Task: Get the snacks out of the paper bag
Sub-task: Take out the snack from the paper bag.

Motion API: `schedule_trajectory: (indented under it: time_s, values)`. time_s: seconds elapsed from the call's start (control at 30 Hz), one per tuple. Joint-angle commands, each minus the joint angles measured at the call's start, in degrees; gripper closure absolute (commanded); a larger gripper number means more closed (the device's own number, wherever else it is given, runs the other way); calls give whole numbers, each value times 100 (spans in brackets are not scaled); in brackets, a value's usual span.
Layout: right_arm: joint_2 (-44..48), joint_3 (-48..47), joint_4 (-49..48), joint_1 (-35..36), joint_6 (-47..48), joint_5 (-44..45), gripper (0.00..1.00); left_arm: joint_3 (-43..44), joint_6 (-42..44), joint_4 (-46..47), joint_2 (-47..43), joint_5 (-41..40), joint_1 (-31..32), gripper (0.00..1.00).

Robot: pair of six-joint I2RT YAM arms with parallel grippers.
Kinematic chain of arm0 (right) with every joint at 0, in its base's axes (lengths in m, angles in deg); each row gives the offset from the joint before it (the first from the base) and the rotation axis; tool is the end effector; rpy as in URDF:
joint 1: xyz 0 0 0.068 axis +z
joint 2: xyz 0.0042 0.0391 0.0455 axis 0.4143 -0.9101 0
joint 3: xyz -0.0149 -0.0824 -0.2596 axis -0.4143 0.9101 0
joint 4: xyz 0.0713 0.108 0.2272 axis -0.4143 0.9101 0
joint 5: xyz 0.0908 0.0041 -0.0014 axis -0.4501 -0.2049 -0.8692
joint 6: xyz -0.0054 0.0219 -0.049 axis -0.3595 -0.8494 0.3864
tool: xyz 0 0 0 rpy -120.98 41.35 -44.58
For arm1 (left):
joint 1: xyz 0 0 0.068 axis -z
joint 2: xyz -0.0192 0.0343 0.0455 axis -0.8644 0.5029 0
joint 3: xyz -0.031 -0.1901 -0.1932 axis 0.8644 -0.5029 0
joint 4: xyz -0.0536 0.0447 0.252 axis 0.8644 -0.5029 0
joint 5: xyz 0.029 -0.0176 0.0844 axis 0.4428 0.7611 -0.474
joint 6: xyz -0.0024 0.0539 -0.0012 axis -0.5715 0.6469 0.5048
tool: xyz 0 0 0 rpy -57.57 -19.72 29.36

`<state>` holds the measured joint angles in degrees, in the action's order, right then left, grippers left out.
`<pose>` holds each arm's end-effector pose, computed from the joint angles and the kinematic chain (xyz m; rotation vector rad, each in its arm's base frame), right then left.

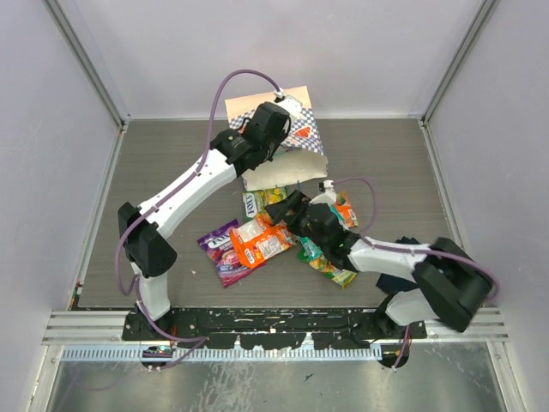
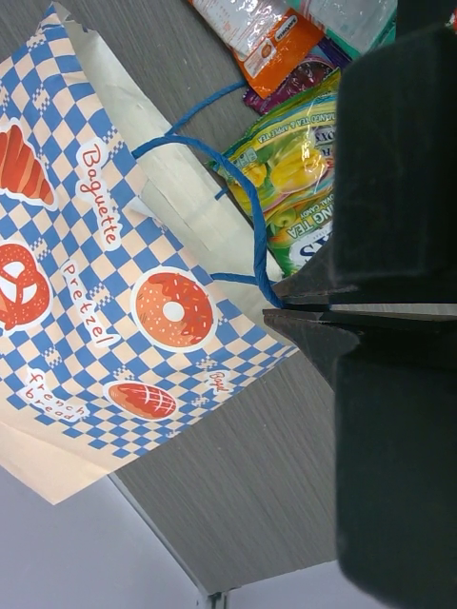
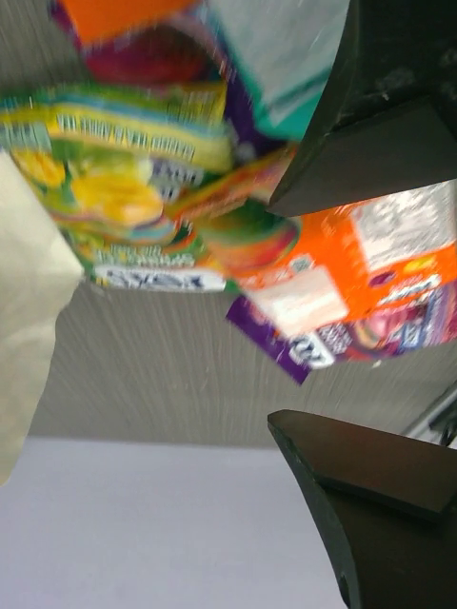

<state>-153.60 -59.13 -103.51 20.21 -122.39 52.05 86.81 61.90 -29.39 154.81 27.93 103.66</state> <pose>0.1957 0.1817 0.2020 0.4122 2.0056 0.9588 0.3173 -0.2825 0.3868 0.6434 2.0194 0.1250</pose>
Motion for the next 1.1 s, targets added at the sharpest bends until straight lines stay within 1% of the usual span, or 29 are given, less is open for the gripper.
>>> schedule_trajectory:
  time_s: [0.0, 0.1, 0.23, 0.37, 0.47, 0.57, 0.73, 0.83, 0.97, 1.0, 1.07]
  values:
    - [-1139, -425, -2389, 102, -1061, -304, 13, 208, 4, -69, -253, 110, -23, 100]
    - [-1788, -683, -2820, 102, -1425, -879, 14, 174, 29, -89, -301, 165, -19, 100]
    - [-2408, -1003, -2993, 78, -1864, -1341, 15, 113, 89, -102, -363, 145, -22, 100]
    - [-2979, -1302, -3335, -263, -2377, -1836, 17, 59, 131, -41, -457, 89, -22, 100]
    - [-3358, -1711, -3221, -561, -2505, -2181, 17, 30, 161, -7, -519, 89, -24, 100]
    - [-3687, -2045, -3207, -809, -2738, -2350, 18, 41, 178, -9, -532, 66, -24, 100]
    - [-4111, -2472, -2984, -1110, -3002, -2067, 22, 69, 184, -6, -524, 55, -22, 100]
    - [-4485, -2946, -2792, -1223, -3170, -1851, 23, 98, 167, -5, -514, 75, -19, 100]
    - [-4838, -3699, -2142, -1190, -3172, -1211, 24, 161, 122, -20, -454, 107, -18, 100]
    - [-4919, -3852, -2059, -1169, -3195, -1019, 27, 176, 112, -35, -434, 126, -13, 100]
    - [-5074, -4205, -1782, -1160, -3305, -754, 29, 165, 110, -35, -384, 151, -3, 100]
